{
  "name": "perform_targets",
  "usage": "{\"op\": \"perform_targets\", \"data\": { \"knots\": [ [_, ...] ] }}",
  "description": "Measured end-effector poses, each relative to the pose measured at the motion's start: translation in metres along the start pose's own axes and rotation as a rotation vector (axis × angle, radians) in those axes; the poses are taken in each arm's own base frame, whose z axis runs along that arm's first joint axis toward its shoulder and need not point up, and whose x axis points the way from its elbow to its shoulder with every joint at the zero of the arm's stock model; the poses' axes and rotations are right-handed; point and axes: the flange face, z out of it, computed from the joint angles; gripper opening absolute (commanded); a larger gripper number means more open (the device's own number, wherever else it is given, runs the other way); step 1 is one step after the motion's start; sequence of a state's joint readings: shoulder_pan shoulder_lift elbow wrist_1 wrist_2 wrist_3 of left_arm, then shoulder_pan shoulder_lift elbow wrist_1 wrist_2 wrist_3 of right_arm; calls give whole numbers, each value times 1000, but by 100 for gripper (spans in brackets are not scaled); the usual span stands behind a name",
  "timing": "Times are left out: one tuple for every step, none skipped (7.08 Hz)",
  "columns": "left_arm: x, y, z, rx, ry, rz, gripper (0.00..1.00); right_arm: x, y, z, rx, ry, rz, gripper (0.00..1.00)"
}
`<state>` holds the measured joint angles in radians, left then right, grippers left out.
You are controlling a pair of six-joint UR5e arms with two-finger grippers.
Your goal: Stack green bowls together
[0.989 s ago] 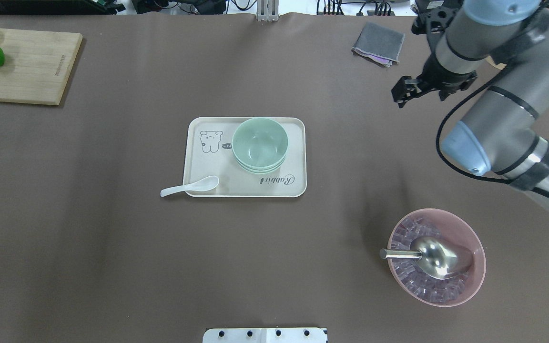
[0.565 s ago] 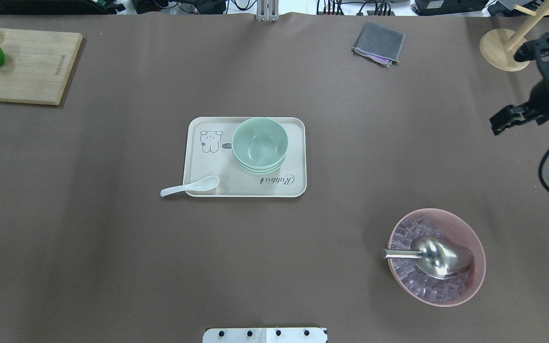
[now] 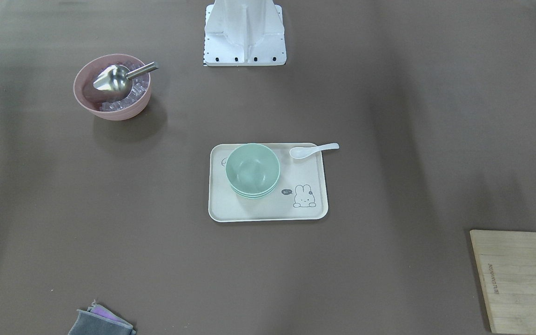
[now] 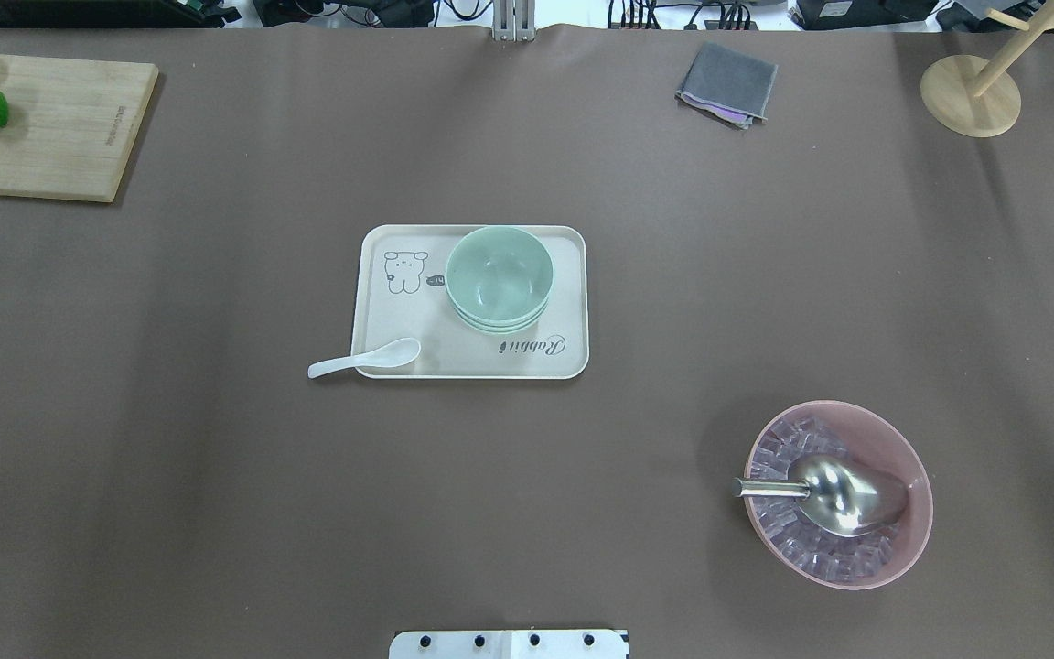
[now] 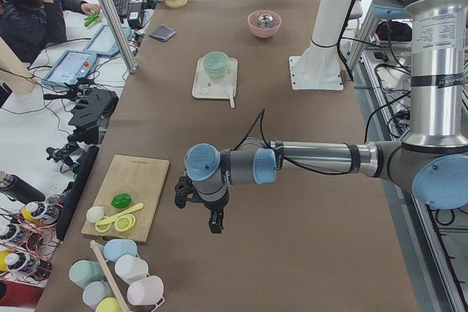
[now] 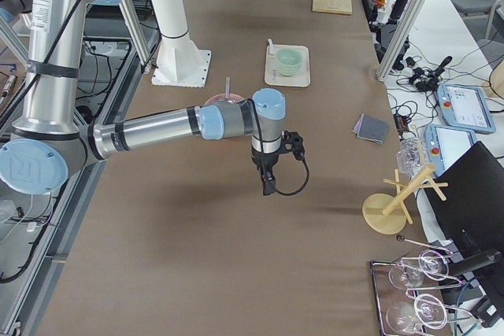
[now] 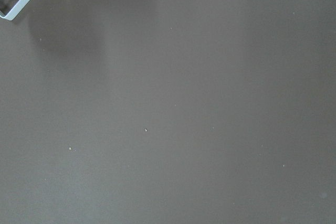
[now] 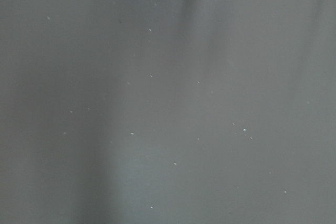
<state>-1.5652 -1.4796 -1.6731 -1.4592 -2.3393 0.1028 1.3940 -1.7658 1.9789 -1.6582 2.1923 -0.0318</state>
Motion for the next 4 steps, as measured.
{"op": "perform_targets", "data": {
  "knots": [
    [0,0,0,0,0,0,99,17,19,3,-11,-9,2,100],
    [-1,0,2,-4,1,-3,99,30,33,6,-16,-38,28,100],
    [-2,0,4,-10,3,-11,99,44,46,10,-18,-74,70,100],
    [-3,1,5,-13,4,-16,99,56,58,13,-18,-95,107,100]
  ]
}}
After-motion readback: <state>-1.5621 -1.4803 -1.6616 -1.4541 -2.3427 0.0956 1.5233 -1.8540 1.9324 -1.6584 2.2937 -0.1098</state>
